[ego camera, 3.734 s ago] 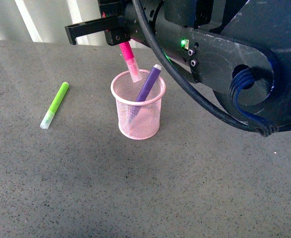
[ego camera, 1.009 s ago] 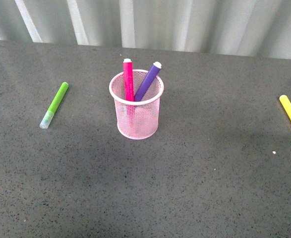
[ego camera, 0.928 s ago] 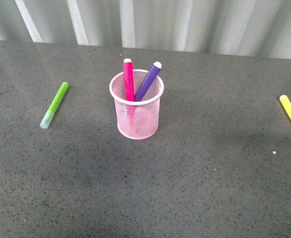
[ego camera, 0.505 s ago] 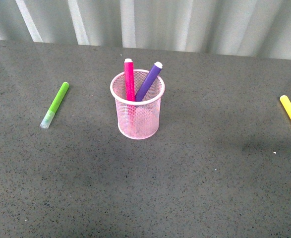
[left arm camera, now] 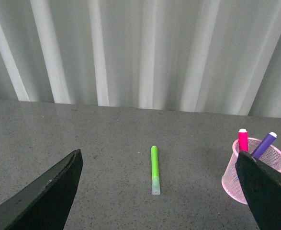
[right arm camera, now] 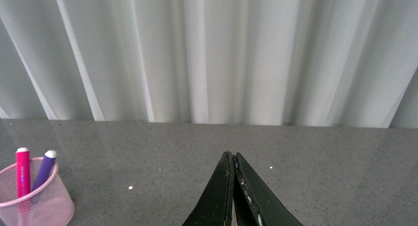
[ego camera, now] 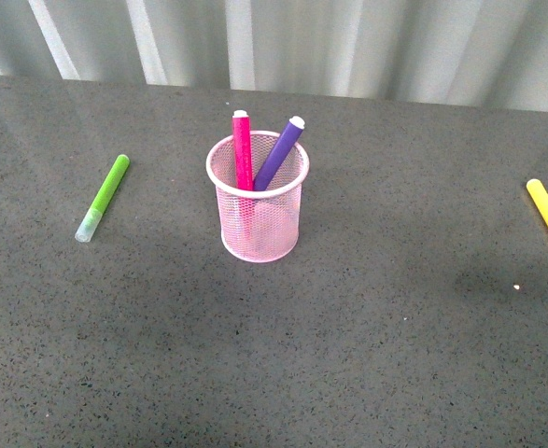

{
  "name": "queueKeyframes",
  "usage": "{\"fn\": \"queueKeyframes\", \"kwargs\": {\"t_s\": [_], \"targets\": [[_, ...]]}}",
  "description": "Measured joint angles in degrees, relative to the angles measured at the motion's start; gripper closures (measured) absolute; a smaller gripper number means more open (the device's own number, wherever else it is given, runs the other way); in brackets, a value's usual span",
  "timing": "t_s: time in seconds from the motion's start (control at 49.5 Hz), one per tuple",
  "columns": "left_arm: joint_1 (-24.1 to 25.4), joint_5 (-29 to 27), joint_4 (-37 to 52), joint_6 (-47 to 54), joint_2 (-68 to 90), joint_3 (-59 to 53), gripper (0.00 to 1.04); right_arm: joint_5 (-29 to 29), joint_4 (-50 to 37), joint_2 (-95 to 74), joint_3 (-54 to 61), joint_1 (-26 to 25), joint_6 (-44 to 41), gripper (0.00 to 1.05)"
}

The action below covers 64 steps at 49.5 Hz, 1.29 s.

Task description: Insert purple and pink pens into pink cup

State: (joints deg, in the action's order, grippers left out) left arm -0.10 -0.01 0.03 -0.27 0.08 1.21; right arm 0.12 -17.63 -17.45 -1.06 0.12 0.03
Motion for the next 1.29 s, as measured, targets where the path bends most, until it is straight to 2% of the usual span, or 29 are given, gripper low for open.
{"fn": "queueKeyframes", "kwargs": {"t_s": [0.444,0.545,0.787,0.888,1.292], "targets": [[0.00,0.00,0.00,0.00,0.00,0.00,0.07,-0.02,7.37,7.41,0.00,0.00,0.00,1.01],[0.00,-0.02,-0.02,0.00,0.00,0.00,0.07,0.00,17.05,15.21,-0.04,0.00,0.02,1.01],[0.00,0.00,-0.02,0.00,0.00,0.00,0.07,0.00,17.53,17.20,-0.04,0.00,0.00,1.01],[0.00,0.00,-0.02,0.00,0.00,0.00,0.07,0.00,17.53,17.20,-0.04,0.00,0.00,0.88],[0.00,0.00,-0.02,0.00,0.00,0.00,0.07,0.00,17.53,17.20,-0.04,0.00,0.00,0.24]]}}
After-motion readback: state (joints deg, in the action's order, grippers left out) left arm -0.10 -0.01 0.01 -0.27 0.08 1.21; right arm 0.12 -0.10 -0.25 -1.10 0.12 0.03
